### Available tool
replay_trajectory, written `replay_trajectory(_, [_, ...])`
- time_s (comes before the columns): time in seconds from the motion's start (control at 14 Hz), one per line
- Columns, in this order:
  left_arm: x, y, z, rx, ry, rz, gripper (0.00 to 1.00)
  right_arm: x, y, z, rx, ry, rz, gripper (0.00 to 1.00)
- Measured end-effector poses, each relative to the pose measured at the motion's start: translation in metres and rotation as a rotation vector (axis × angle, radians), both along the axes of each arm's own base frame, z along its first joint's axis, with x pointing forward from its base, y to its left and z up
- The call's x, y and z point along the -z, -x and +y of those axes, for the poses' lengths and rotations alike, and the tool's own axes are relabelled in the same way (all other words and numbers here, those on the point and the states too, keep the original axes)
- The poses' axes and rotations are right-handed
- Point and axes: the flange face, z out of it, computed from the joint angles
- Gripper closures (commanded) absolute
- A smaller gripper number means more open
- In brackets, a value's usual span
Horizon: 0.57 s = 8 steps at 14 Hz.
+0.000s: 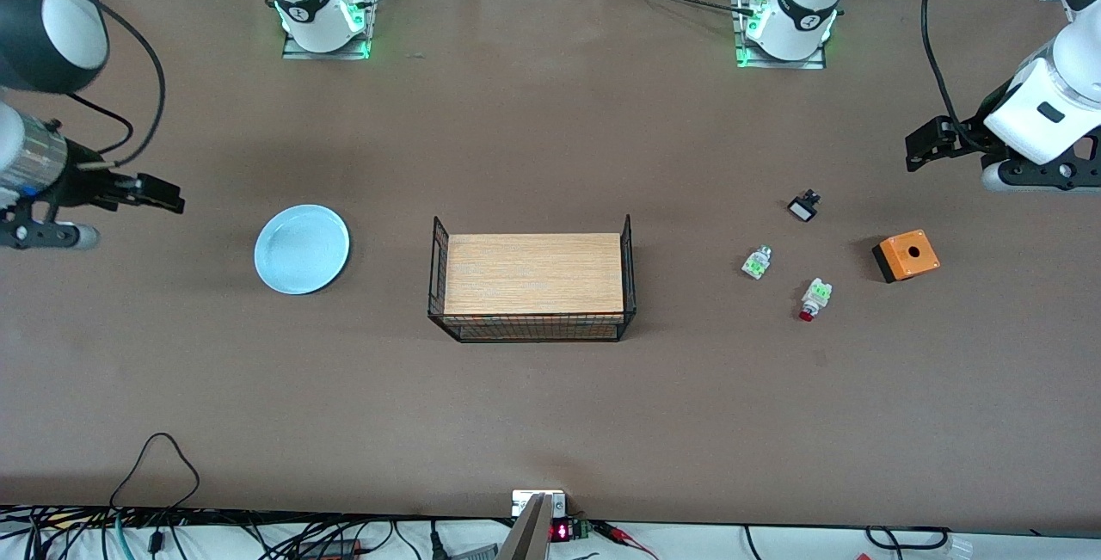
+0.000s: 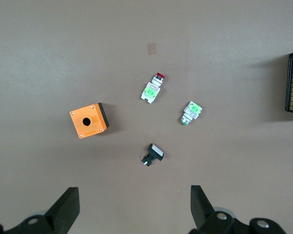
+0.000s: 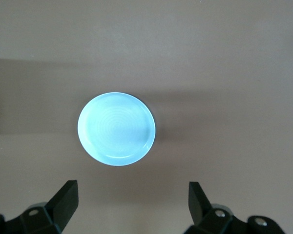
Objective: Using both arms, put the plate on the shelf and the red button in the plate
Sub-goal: 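Lower the right gripper onto the plate rim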
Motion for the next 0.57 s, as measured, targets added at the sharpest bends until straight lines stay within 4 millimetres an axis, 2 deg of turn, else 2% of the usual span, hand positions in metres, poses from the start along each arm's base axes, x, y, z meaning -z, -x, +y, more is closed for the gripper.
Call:
replay_trajectory(0.29, [0.0,0.0,0.0,0.001,0.0,0.0,0.0,0.069,0.003,-0.007,0.005,0.011,0.027,0.0])
replay_trajectory(0.57, [0.0,0.0,-0.001,0.002,0.0,0.0,0.0,0.151,0.033,-0.031,-0.008,0.018,-0.02,0.0])
